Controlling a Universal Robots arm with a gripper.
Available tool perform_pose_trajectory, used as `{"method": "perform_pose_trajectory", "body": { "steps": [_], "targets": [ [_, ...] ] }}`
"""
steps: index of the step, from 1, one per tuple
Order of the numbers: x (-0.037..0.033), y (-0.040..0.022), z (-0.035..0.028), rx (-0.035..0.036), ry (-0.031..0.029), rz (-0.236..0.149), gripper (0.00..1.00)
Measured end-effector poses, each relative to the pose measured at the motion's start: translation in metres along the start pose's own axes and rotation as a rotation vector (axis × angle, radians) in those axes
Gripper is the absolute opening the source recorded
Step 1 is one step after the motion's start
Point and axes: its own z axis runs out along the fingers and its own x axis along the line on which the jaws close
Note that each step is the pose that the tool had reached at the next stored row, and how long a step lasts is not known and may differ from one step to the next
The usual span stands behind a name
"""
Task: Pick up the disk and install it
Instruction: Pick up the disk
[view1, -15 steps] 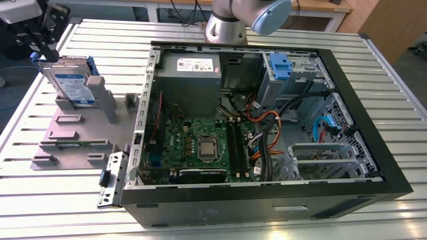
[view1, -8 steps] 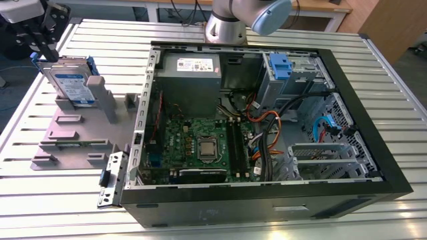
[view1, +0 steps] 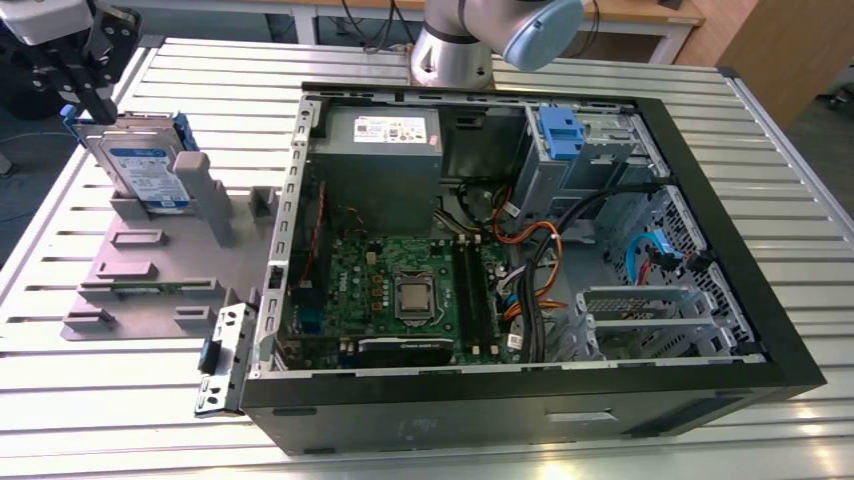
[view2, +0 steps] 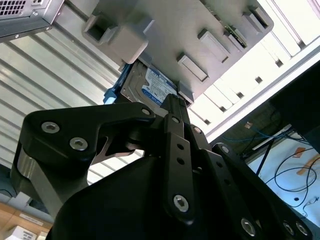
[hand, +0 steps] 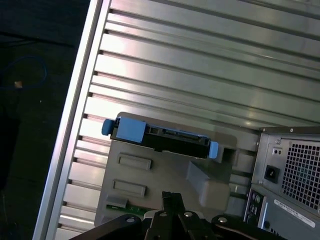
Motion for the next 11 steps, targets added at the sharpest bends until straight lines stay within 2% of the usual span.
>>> {"method": "perform_pose_trajectory", "body": {
  "steps": [11],
  "targets": [
    [0.0,0.0,0.0,-0.0011,0.0021,-0.047,0.11]
  ]
}}
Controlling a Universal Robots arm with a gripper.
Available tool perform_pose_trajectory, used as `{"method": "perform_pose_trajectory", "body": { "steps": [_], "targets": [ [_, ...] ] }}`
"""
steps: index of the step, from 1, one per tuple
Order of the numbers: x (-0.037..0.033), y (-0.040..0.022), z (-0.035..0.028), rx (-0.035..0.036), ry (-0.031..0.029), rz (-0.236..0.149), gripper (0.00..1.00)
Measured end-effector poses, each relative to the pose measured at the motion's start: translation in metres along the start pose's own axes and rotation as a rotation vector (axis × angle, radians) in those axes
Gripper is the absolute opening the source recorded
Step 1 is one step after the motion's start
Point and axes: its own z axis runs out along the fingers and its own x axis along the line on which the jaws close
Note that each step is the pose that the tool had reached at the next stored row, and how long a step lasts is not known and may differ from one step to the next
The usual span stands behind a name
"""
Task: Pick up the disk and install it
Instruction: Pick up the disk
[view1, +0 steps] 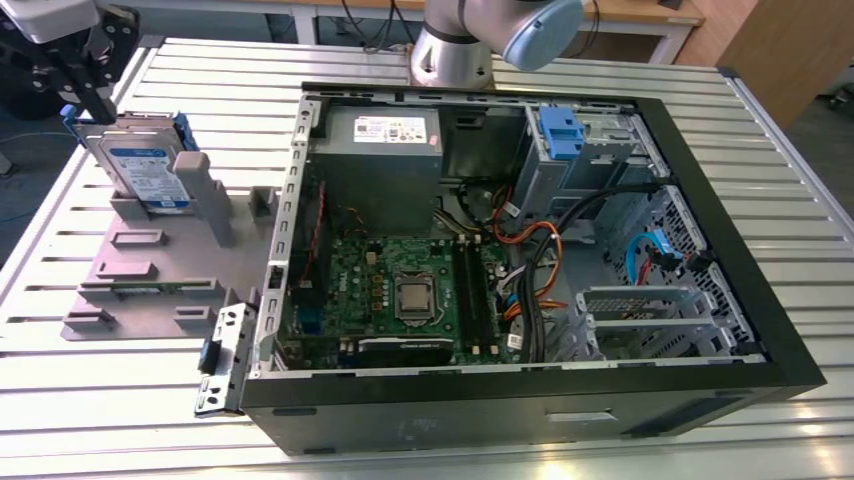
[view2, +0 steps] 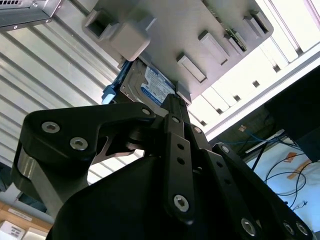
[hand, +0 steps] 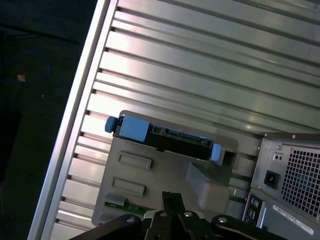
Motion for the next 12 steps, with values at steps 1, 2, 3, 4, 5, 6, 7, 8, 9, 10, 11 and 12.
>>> {"method": "perform_pose_trajectory", "body": {
  "steps": [1,2,3,4,5,6,7,8,9,10,11,12],
  "targets": [
    [0.0,0.0,0.0,-0.0001,0.0001,-0.004,0.11],
    [0.0,0.0,0.0,-0.0002,0.0004,-0.008,0.11],
    [0.0,0.0,0.0,-0.0003,0.0005,-0.013,0.11],
    [0.0,0.0,0.0,-0.0004,0.0007,-0.016,0.11],
    [0.0,0.0,0.0,-0.0005,0.0009,-0.02,0.11],
    [0.0,0.0,0.0,-0.0006,0.001,-0.024,0.11],
    [0.0,0.0,0.0,-0.0007,0.0012,-0.029,0.11],
    [0.0,0.0,0.0,-0.0008,0.0014,-0.032,0.11],
    [0.0,0.0,0.0,-0.0009,0.0016,-0.036,0.11],
    [0.0,0.0,0.0,-0.001,0.0017,-0.04,0.11],
    [0.0,0.0,0.0,-0.0011,0.0019,-0.044,0.11],
    [0.0,0.0,0.0,-0.0012,0.002,-0.047,0.11]
  ]
}}
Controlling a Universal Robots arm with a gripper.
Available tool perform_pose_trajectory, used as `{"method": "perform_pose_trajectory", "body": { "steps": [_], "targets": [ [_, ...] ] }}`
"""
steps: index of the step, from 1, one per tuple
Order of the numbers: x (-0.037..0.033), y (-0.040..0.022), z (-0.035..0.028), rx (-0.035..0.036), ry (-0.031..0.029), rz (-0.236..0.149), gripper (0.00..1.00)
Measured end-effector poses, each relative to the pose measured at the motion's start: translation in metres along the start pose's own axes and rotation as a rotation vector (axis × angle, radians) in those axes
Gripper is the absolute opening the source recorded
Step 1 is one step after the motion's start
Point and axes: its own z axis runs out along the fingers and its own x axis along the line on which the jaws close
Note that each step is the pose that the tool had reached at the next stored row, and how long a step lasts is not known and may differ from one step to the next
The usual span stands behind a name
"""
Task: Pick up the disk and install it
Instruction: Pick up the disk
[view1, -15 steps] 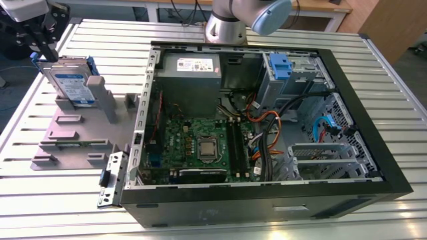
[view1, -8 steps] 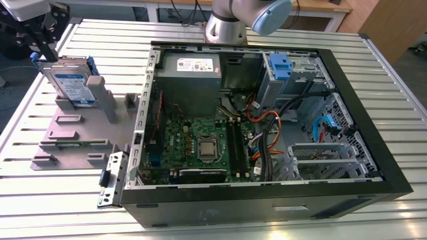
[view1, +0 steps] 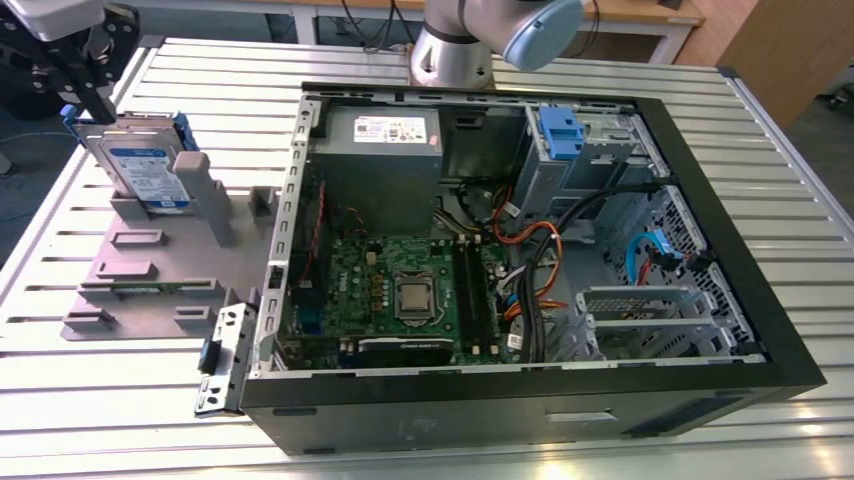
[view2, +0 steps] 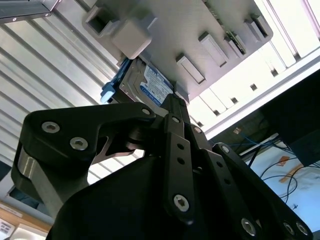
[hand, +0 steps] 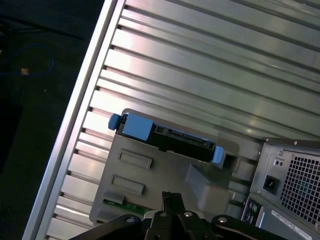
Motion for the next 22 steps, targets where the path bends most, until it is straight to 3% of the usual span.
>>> {"method": "perform_pose_trajectory", "body": {
  "steps": [22],
  "targets": [
    [0.0,0.0,0.0,-0.002,0.0034,-0.08,0.11]
  ]
}}
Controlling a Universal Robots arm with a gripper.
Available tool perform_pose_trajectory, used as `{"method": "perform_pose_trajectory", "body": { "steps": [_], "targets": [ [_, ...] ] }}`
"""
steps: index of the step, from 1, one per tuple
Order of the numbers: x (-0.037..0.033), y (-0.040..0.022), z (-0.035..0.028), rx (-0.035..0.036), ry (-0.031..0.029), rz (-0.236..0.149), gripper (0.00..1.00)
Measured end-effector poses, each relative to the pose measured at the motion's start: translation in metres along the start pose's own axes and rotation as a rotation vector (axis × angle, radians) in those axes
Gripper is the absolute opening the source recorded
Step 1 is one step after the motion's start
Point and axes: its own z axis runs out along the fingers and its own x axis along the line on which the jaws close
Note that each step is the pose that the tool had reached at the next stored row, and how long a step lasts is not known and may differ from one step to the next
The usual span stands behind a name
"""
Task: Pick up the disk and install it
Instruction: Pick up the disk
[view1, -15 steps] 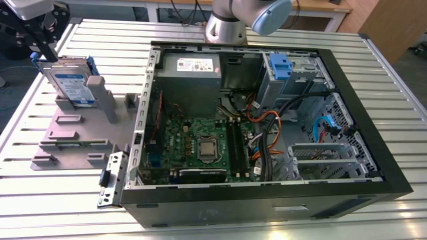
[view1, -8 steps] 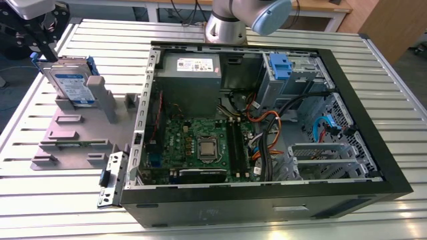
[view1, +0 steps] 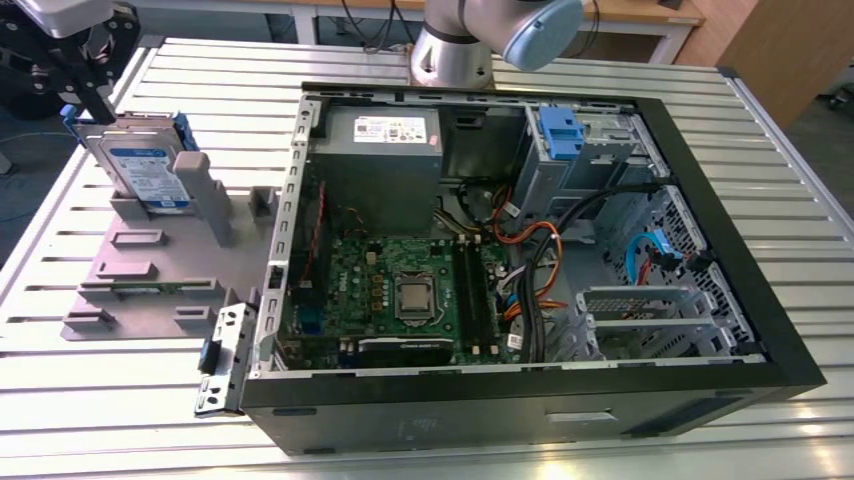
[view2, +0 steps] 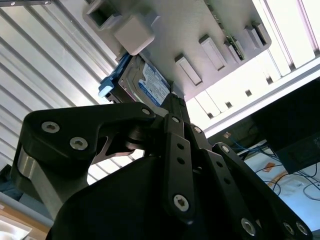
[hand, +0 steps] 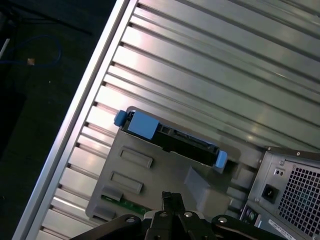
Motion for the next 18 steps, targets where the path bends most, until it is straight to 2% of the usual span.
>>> {"method": "perform_pose_trajectory", "body": {
  "steps": [18],
  "targets": [
    [0.0,0.0,0.0,-0.0017,0.0031,-0.068,0.11]
  ]
}}
